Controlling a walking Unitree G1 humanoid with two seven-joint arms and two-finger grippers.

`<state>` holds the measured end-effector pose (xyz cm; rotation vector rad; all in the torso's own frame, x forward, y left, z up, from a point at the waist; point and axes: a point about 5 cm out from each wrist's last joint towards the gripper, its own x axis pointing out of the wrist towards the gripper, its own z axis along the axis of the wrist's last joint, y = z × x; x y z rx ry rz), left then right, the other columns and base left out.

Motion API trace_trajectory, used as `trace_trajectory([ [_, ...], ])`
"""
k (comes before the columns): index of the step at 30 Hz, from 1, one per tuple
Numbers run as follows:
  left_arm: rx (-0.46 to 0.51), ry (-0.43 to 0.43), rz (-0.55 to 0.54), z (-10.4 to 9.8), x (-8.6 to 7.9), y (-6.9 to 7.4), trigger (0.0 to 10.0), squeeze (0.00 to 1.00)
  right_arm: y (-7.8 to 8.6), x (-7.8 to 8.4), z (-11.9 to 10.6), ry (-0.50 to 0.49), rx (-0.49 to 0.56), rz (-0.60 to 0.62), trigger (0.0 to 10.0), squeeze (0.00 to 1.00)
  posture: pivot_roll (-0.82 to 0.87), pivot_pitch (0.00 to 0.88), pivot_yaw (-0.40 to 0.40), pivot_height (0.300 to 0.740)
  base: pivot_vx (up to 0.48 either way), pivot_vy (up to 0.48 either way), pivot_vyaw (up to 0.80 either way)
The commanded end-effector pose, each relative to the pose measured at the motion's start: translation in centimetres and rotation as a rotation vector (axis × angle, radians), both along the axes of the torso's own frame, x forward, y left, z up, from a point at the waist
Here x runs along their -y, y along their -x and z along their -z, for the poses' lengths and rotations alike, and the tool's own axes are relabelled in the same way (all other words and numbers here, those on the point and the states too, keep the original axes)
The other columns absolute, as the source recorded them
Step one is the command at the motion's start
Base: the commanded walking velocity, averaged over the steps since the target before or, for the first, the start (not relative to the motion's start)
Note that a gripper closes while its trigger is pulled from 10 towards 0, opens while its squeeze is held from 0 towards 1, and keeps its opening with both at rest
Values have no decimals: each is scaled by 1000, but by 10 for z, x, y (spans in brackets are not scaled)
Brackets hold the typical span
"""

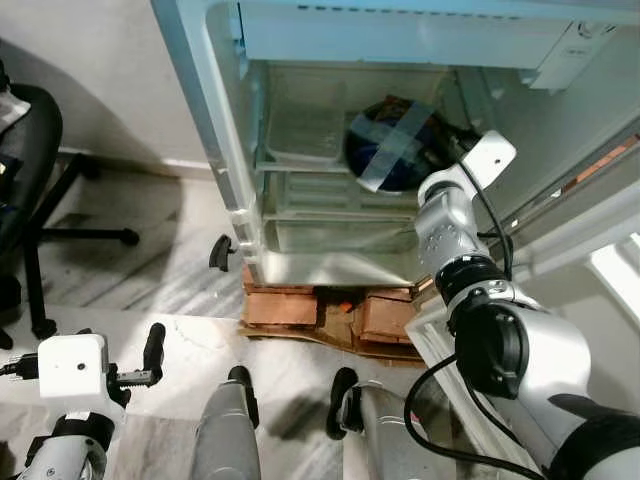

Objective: Restocking fridge

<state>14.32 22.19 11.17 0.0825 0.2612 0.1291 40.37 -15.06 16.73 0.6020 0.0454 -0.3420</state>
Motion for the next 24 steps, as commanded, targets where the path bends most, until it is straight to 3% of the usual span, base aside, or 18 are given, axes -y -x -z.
trace_trajectory([
  [1,-30,4,-19,2,-1,6,10000,0,5,7,16,-61,-78,53,10000,0,322,426,-72,740,0,0,0],
  [8,-54,8,-36,1,1,11,10000,0,1,1,7,-248,-80,101,10000,0,340,436,-83,740,0,0,0],
  [10,-59,14,-40,2,3,14,10000,0,-1,-4,4,-372,-58,102,10000,0,343,437,-86,740,0,0,0],
  [11,-60,17,-42,2,4,14,10000,0,-2,-6,3,-405,-45,94,10000,506,344,436,-90,740,0,0,0],
  [12,-61,20,-42,2,4,14,10000,0,-2,-7,2,-422,-37,89,10000,506,344,436,-90,740,0,0,0],
  [13,-61,23,-44,2,5,14,10000,0,-3,-8,1,-441,-30,85,10000,1000,343,436,-92,740,0,0,0],
  [19,-65,44,-58,3,8,12,10000,0,-7,-20,-12,-569,40,29,10000,1000,327,433,-101,740,0,0,0],
  [24,-57,53,-51,5,10,6,10000,0,-11,-30,-21,-580,120,-76,10000,1000,308,422,-107,740,0,0,0],
])
